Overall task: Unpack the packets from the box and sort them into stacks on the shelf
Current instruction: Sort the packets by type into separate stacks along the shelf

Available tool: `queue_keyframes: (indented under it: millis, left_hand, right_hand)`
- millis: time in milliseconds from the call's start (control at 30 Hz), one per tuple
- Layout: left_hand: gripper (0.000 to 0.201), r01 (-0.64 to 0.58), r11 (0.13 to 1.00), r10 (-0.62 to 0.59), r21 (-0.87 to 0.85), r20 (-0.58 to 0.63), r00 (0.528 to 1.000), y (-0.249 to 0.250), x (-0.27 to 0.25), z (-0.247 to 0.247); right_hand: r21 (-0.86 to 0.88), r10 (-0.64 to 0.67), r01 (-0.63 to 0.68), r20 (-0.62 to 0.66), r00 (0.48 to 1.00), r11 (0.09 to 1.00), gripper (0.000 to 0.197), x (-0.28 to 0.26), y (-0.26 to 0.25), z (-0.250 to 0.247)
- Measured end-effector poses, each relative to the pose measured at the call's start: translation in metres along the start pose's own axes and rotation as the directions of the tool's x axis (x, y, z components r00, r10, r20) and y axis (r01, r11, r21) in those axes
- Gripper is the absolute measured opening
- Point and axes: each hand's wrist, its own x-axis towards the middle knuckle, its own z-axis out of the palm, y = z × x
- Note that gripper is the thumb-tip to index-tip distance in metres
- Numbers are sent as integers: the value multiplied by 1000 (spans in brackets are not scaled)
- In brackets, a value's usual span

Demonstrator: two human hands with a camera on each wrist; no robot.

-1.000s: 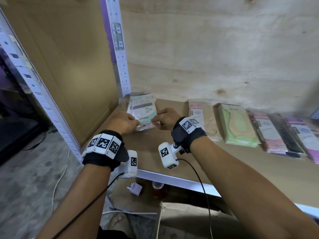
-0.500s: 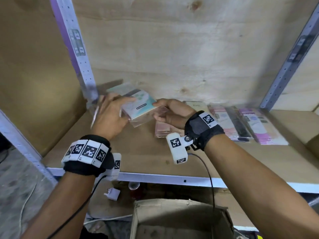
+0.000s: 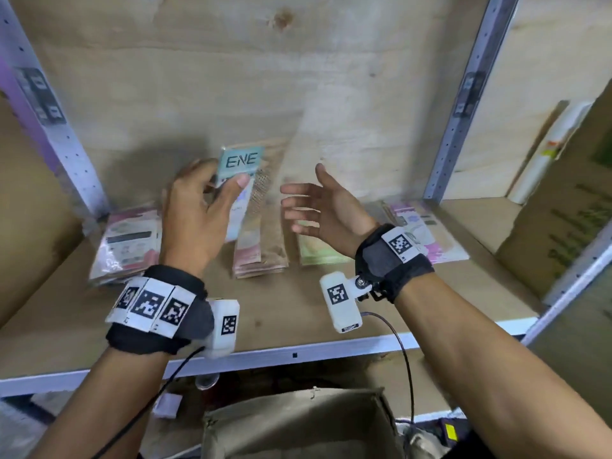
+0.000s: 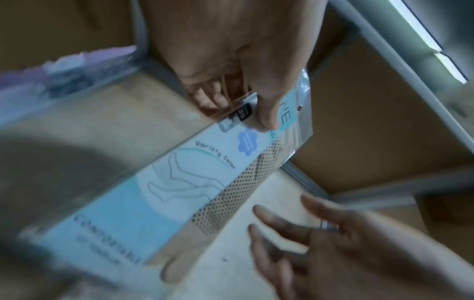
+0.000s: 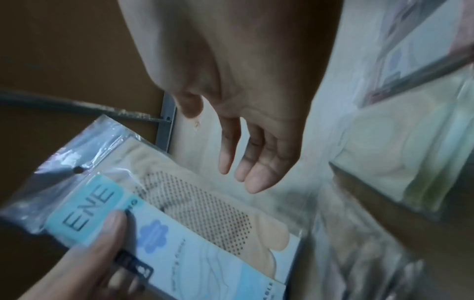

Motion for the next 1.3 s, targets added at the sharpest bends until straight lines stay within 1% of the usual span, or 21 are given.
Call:
queue_keyframes:
  millis: [33,100,133,200,267,333,400,500,533,600,667,733,767,800,867,933,1033,1100,1167,1233,1300]
  left_hand:
    - [25,115,984,-114,-137,15,993,-2,-1,5]
    - [23,274,908,-273,-318,48,961,-9,-2,12]
    - [24,338,860,-338,-382,71,939,-13,-4,16]
    - [28,459,761,-458,-458,120,881,-22,-5,22]
    - [32,549,674,-551,-495,159,819,-31,-7,27]
    - [33,602,574,-605,-555,209,768,-38,-10,30]
    - [27,628,497,-621,-600,260,740,-43,-13,33]
    - [15,655,472,-640,-591,281,715,-50,-14,33]
    - [9,657,467,-656,-592,267,706,-52,-13,31]
    - [7,663,466,-690,-586,229,686,-59,-12,28]
    - [18,696,484,-701,-530,241,671,-70,-9,23]
    - [40,746,529,-694,-404,300,654,-82,-7,18]
    - [47,757,567,-684,-326,326,653,-88,-7,17]
    - [50,756,602,-676,-257,340,654,-92,-7,16]
    - [44,733,654,-668,-186,313,675,-97,-9,16]
    - [49,700,700,-651,-138,278,706,-99,-13,19]
    - [52,690,721,-655,-68,259,710,-92,-17,26]
    - [52,710,702,-675,-56,265,689,-85,-18,29]
    - [49,749,655,-699,-102,295,651,-75,-21,32]
    - [44,808,544,-708,-225,393,586,-62,-22,33]
    - [45,843,427,-664,-327,519,538,-53,-26,31]
  right_hand:
    - [-108,-34,32,-23,999,994,54,-1,5,-4]
    - [-345,-106,93,-20,994,934,36,-3,17,-10]
    - [-431,-135,120,-4,991,894,32,-4,21,-13]
    - [-537,-161,158,43,986,828,27,-6,27,-18]
    - [-565,-138,158,78,987,810,21,-6,32,-25]
    - [-536,-108,143,96,989,832,20,-5,39,-35]
    - [-496,-106,145,105,989,856,19,-3,45,-46]
    - [-473,-132,174,122,984,864,12,-1,52,-60]
    - [-474,-137,176,117,984,862,11,0,55,-65]
    - [-429,-123,157,107,987,890,15,0,63,-74]
    - [-388,-104,136,102,989,912,19,1,70,-79]
    - [-401,-100,138,114,988,906,26,1,71,-82]
    - [-402,-99,138,117,988,905,29,2,70,-84]
    - [-399,-97,134,111,989,907,31,3,68,-86]
    - [-398,-105,136,99,990,907,32,4,66,-91]
    - [-405,-108,144,111,988,903,28,3,65,-96]
    - [-405,-95,142,135,986,903,19,2,65,-102]
    - [-406,-85,127,120,989,905,18,1,67,-107]
    - [-397,-72,112,112,991,911,20,-4,68,-108]
    - [-378,-61,104,124,990,920,22,-10,69,-109]
    - [-363,-44,90,133,990,927,25,-18,69,-107]
